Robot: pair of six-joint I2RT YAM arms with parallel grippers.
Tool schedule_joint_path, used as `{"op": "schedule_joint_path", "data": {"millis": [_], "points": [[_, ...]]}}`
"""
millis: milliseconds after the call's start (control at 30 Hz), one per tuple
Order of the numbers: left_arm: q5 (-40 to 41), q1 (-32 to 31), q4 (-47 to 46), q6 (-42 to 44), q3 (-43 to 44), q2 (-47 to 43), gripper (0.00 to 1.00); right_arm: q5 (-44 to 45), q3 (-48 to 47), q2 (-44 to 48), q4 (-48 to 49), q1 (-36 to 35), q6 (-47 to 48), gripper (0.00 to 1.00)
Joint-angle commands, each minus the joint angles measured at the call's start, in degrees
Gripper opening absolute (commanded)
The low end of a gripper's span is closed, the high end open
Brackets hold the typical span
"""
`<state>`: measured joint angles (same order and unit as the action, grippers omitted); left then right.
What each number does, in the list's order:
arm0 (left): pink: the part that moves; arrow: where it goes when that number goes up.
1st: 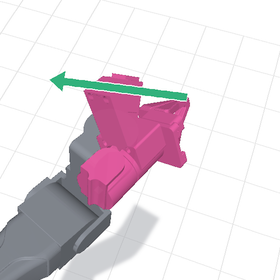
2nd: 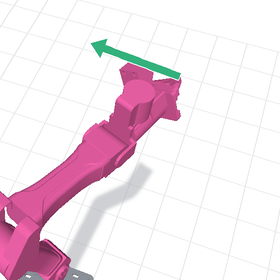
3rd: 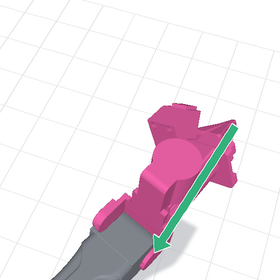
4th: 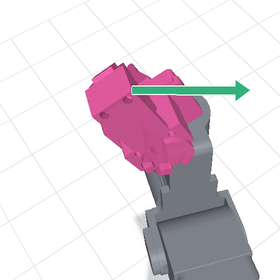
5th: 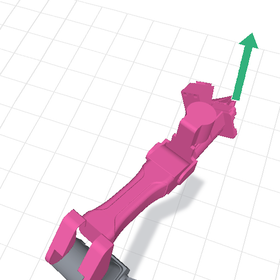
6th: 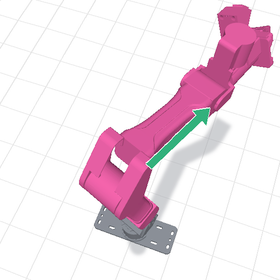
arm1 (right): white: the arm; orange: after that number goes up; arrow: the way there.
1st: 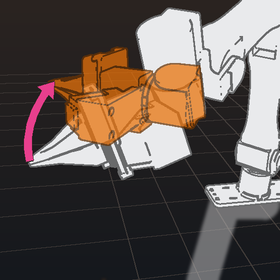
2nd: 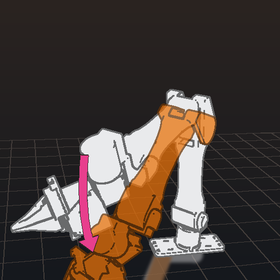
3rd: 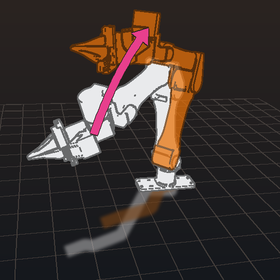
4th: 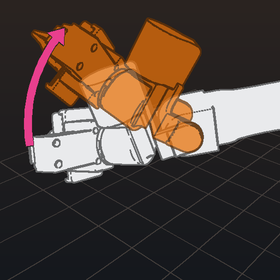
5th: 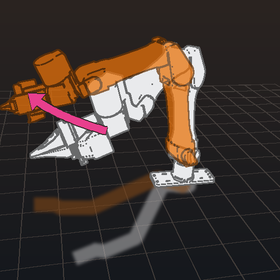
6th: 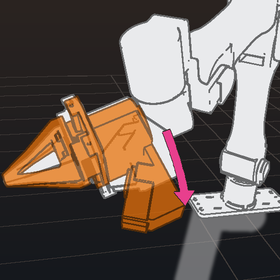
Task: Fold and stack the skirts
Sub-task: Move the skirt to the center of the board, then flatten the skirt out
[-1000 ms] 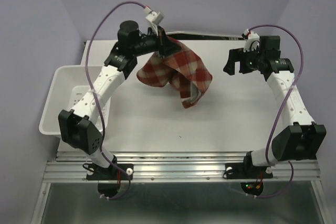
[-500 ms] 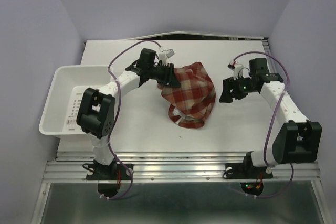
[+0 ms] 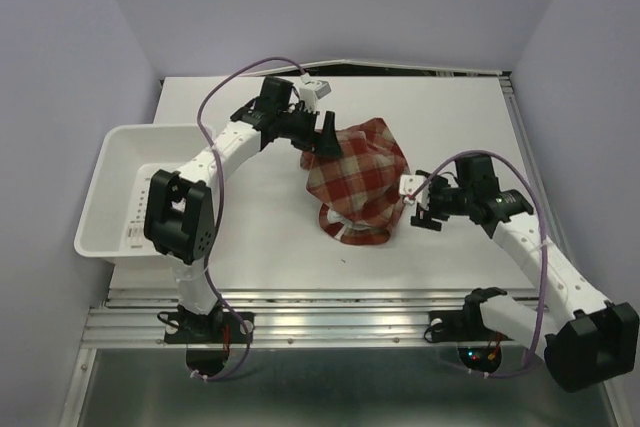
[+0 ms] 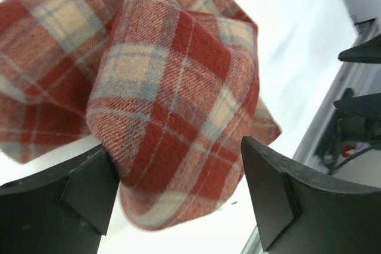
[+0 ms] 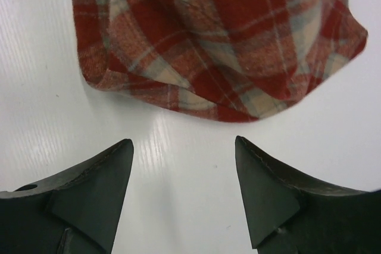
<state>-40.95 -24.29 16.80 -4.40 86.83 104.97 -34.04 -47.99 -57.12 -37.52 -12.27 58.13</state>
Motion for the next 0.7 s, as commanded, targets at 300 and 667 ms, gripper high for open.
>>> {"op": "schedule_joint_path", "data": {"millis": [300,667], "points": [[2.1,4.9,0.0,2.9,-9.3,-15.7,0.99,7.8,4.5,-11.1,10.0,-20.4,29.6,0.75],[0.5,7.5,-2.8,0.8,-14.7,-21.7,0.99,14.3,0.6,-17.2,4.7,-22.4,40.7,0.70]]}}
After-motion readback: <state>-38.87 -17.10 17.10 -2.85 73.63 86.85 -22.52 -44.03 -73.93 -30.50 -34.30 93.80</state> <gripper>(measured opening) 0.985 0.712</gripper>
